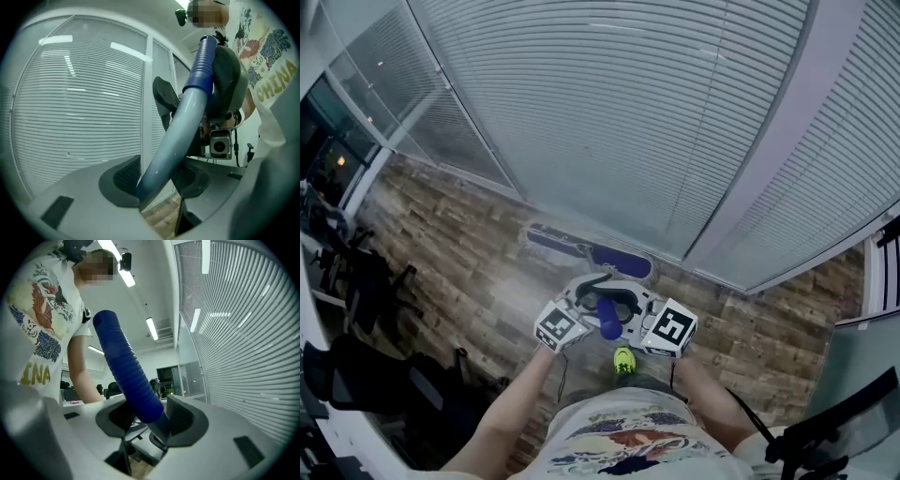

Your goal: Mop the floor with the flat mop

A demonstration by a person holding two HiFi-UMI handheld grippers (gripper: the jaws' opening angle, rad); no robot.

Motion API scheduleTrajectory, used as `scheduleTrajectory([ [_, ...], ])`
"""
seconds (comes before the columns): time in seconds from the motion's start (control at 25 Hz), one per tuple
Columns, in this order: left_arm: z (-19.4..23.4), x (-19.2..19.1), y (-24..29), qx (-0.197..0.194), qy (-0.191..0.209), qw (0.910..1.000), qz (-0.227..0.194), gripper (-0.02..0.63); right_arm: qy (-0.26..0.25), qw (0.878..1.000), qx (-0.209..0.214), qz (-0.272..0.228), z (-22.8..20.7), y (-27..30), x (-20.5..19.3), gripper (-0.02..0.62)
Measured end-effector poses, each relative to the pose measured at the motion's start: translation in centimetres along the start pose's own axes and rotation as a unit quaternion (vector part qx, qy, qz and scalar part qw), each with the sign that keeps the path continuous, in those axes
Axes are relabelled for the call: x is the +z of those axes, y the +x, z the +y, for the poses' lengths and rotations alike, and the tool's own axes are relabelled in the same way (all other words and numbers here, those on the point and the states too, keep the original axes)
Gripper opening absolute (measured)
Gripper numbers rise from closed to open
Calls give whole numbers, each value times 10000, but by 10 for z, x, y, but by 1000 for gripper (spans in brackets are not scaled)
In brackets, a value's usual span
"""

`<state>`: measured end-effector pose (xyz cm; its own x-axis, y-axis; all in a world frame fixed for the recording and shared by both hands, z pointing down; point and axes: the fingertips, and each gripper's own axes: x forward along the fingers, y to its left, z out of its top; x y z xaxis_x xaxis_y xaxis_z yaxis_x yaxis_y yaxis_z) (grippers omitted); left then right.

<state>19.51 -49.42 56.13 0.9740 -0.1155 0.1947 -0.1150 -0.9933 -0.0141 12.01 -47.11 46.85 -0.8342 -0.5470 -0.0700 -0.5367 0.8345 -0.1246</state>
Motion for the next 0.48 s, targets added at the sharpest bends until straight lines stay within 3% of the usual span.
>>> scheduleTrajectory([
  [0.16,16,3,9,256,129,9995,103,170,-182,9998,-91,-61,-19,0,7,189],
  [0.48,11,11,12,351,66,9993,84,169,-332,9994,-122,-25,-17,-4,9,178],
])
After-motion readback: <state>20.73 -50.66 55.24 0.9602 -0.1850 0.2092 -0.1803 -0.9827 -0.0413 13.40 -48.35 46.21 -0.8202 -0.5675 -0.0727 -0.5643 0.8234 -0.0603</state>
